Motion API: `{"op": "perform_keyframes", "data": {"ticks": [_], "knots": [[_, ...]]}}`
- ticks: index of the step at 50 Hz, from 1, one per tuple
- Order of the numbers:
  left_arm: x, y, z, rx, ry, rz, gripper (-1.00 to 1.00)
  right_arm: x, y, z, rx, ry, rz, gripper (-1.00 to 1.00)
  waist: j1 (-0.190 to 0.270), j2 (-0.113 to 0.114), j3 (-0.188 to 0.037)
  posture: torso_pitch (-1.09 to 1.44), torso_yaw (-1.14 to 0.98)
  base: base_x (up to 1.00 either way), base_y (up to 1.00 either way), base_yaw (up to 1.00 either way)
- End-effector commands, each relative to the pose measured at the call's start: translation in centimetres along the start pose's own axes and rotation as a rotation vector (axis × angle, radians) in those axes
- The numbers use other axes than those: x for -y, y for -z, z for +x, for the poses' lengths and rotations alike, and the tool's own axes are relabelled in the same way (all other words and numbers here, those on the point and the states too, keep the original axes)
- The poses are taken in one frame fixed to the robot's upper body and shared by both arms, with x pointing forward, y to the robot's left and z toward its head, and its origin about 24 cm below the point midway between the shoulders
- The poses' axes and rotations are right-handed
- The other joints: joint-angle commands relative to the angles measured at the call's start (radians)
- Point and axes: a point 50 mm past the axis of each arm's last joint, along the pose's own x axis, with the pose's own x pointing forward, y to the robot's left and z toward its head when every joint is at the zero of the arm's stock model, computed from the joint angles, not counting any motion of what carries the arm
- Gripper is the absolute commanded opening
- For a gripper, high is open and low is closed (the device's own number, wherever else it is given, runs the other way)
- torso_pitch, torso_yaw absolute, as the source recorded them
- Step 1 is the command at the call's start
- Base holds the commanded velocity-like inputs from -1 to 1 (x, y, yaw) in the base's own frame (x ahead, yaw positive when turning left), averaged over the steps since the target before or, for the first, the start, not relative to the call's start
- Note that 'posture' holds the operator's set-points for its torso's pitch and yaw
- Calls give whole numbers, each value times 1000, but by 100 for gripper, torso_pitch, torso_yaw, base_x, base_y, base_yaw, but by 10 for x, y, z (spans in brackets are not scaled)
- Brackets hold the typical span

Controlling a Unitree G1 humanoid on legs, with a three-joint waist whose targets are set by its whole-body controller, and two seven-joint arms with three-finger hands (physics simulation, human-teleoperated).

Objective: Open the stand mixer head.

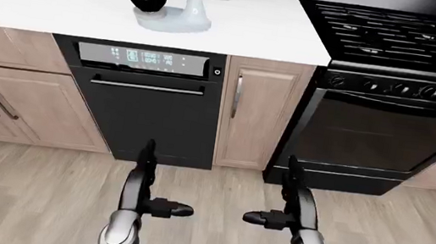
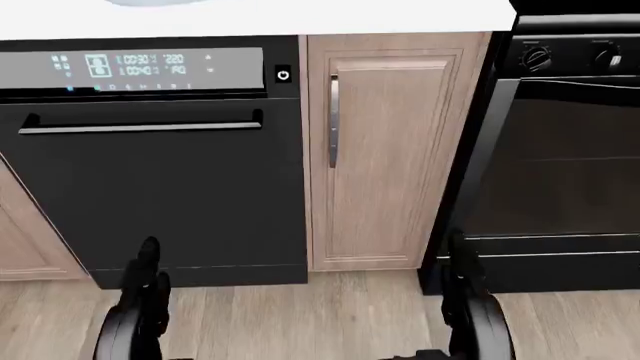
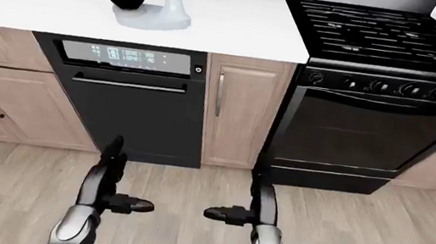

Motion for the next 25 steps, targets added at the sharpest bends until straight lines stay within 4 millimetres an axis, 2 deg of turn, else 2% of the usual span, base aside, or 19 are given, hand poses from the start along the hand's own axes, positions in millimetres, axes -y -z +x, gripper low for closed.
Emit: {"op": "perform_keyframes", "data": {"ticks": [1,3,4,5,7,8,14,20,21,23,25], "knots": [[-1,-33,6,163,4,-7,100,-7,-34,-1,172,-39,3,100,-2,-8,-1,0,0,0,0,0],[-1,-31,7,155,3,-14,100,-7,-34,-1,174,-41,8,100,6,-1,-62,0,0,0,0,0],[-1,-30,7,154,3,-14,100,-7,-34,-1,174,-42,9,100,7,-2,-51,0,0,0,0,0],[-1,-30,7,153,4,-15,100,-7,-34,-1,174,-45,15,100,5,-6,-17,0,0,0,0,0],[-1,-31,7,154,4,-15,100,-7,-34,-1,169,-47,22,100,5,-7,-70,0,0,0,0,0],[-1,-30,8,153,2,-15,100,-7,-34,-1,168,-49,26,100,6,-7,-75,0,0,0,0,0],[-1,-32,7,169,-1,-18,100,-8,-37,-2,177,-67,45,100,7,-4,-79,0,0,0,0,0],[1,-66,-9,407,0,-74,100,-10,-62,-10,293,-113,151,100,6,-5,-88,0,0,0,0,0],[1,-78,-16,483,4,-88,100,-12,-80,-20,418,-155,152,100,7,-5,-89,0,0,0,0,0],[2,-87,-24,537,12,-103,100,-13,-93,-29,496,-185,149,100,7,-5,-92,0,0,0,0,0],[1,-94,-29,577,4,-123,100,-13,-96,-33,538,-193,109,100,7,-5,-91,0,0,0,0,0]]}}
